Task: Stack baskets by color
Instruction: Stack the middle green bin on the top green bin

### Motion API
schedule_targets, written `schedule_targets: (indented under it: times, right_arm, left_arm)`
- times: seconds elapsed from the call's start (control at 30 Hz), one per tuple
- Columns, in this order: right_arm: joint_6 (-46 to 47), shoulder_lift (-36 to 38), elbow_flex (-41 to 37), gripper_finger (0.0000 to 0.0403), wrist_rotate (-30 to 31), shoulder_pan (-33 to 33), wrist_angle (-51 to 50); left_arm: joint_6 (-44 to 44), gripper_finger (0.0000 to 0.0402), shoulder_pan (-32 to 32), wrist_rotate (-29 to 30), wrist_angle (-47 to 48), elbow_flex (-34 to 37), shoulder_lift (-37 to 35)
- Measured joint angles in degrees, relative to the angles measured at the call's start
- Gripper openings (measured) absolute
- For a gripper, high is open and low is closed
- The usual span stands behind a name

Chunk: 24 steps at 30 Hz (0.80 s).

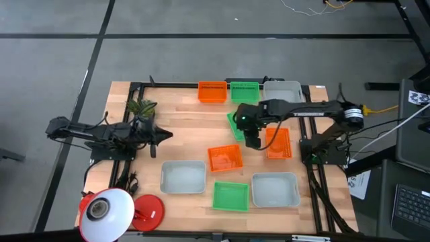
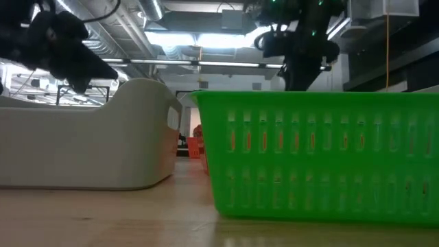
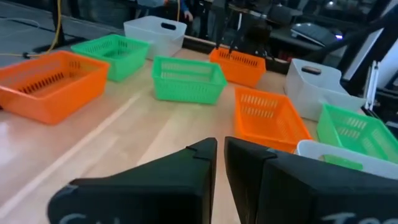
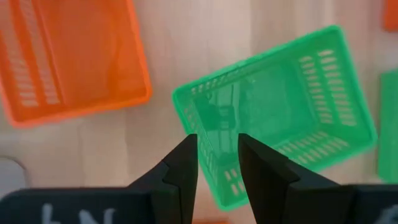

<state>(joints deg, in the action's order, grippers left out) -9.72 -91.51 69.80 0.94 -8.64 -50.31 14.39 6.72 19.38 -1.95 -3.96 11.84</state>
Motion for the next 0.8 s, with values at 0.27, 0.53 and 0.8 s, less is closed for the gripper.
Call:
schedule_targets:
  times: [0.27,0.53,0.8]
  right_arm:
    - [-4.3,-3.9,0.0,0.0115,-0.7,0.3,-0.2]
    - [-4.1,-8.5,0.0,0.0115,-2.6,0.6,-0.2]
    - [-2.8,-9.6,0.2,0.0115,-2.5,1.3,-1.1]
  left_arm:
    - [0.0,0.0048,0.0,0.0,-3.5,3.5,-0.1]
    - [0.0,0.0053,0.0,0.0,-2.6,3.5,0.2]
    - [0.1,0.0051,0.0,0.0,-1.7,3.5,0.2]
